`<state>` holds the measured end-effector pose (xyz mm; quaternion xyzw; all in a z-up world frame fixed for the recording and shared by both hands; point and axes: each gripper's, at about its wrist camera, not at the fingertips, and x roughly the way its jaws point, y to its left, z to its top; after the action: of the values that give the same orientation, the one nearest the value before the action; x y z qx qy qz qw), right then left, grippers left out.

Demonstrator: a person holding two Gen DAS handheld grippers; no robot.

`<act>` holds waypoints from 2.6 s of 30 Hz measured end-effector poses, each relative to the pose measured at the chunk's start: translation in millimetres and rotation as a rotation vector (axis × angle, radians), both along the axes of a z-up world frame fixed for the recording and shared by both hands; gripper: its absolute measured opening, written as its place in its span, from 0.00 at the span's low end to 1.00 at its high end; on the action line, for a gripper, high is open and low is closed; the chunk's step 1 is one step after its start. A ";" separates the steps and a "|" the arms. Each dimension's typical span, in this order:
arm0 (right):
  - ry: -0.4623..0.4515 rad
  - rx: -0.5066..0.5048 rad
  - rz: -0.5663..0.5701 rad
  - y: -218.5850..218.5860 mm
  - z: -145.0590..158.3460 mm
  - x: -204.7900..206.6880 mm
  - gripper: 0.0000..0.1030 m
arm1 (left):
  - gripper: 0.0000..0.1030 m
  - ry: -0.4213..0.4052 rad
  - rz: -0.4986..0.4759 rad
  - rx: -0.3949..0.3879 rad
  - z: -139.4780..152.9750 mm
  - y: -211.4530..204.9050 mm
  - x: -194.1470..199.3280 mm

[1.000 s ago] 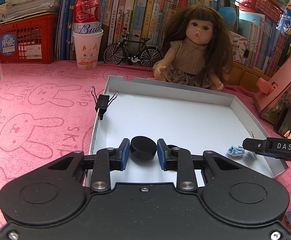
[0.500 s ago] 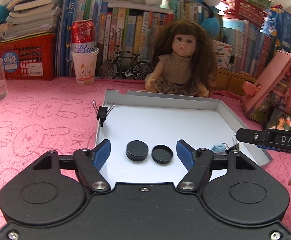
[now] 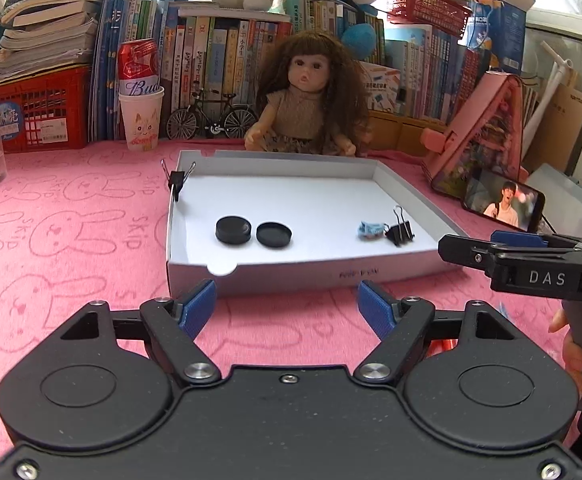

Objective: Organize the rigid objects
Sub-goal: 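Reach the left tool toward the clear plastic piece while the right tool grasps a red crayon, then carry the clear dome with the left tool while the right tool carries the crayon into the tray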

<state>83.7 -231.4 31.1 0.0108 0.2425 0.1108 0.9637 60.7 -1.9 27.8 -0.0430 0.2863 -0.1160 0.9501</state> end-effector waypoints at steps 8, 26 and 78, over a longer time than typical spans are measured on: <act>-0.060 -0.141 0.097 7.7 -14.1 -42.1 0.97 | 0.65 -0.017 -0.046 0.057 -5.8 3.8 -35.8; 0.030 -0.233 0.308 16.9 -35.4 -49.3 0.72 | 0.44 0.029 -0.082 0.069 -26.8 11.1 -52.5; 0.101 -0.062 0.062 13.0 -30.8 -42.7 0.13 | 0.30 -0.025 0.005 0.052 -21.0 9.0 -42.0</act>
<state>41.0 -218.4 0.3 -0.0210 0.2944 0.1323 0.9462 18.7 7.1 6.8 -0.0174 0.2774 -0.1065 0.9547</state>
